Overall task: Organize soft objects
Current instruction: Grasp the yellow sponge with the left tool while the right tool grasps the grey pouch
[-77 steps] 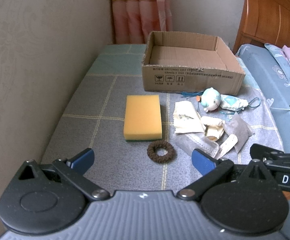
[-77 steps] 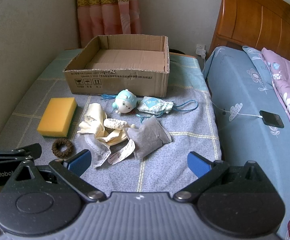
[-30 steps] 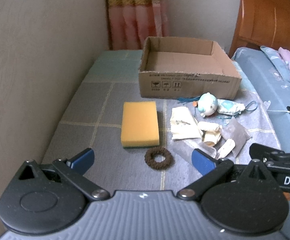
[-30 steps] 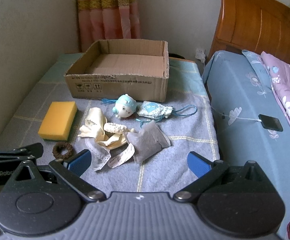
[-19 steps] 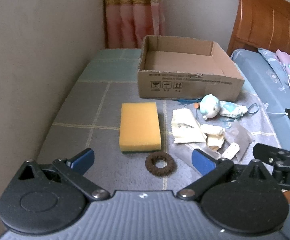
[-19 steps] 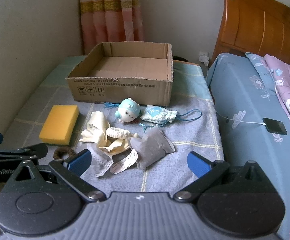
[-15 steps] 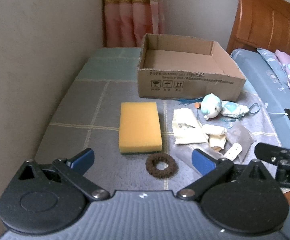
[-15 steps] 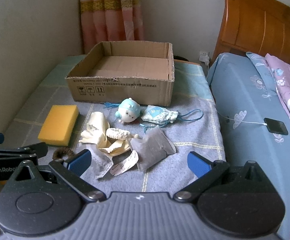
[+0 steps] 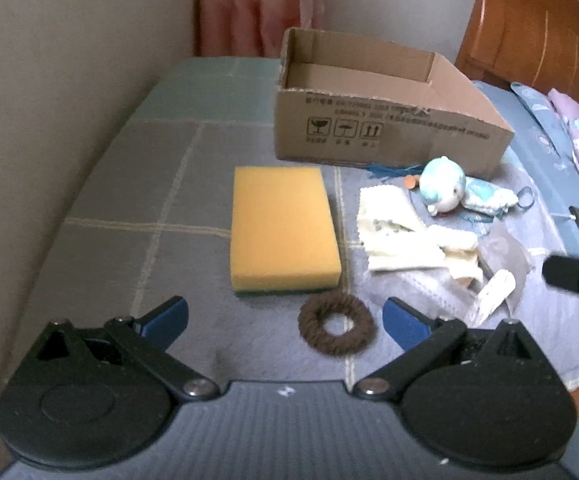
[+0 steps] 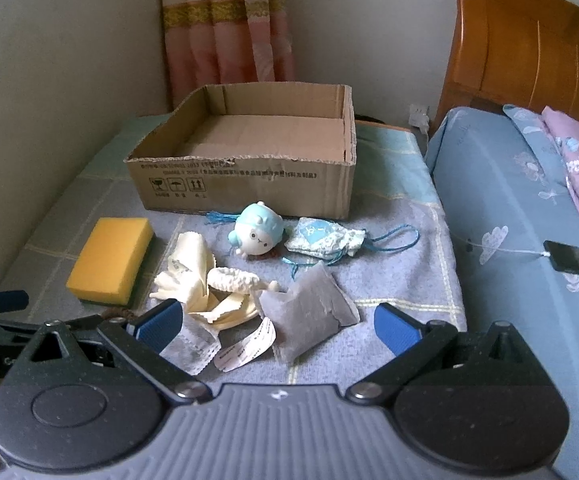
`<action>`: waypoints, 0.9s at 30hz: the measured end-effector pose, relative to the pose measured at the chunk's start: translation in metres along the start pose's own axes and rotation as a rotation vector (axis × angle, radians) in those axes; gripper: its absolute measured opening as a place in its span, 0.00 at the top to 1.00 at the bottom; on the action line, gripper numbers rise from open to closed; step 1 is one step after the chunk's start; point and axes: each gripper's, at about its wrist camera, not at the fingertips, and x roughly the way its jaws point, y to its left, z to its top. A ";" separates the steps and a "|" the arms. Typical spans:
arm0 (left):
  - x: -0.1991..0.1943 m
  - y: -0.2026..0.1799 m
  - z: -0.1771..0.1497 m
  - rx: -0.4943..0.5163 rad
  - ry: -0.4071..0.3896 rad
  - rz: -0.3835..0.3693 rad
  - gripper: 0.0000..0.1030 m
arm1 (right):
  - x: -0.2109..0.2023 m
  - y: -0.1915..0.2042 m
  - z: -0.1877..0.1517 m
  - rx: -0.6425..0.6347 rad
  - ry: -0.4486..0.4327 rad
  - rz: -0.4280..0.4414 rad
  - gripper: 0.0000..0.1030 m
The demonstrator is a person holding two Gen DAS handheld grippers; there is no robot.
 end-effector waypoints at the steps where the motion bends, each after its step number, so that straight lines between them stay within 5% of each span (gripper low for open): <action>1: 0.003 0.000 0.002 -0.001 0.000 -0.001 0.01 | 0.004 -0.001 -0.001 0.003 0.008 0.002 0.00; 17: 0.068 0.000 0.037 -0.020 0.063 0.050 0.01 | 0.035 -0.022 -0.007 0.009 0.072 -0.002 0.00; 27: 0.072 0.012 0.034 0.040 0.027 0.069 0.00 | 0.042 -0.039 -0.012 0.027 0.083 -0.013 0.00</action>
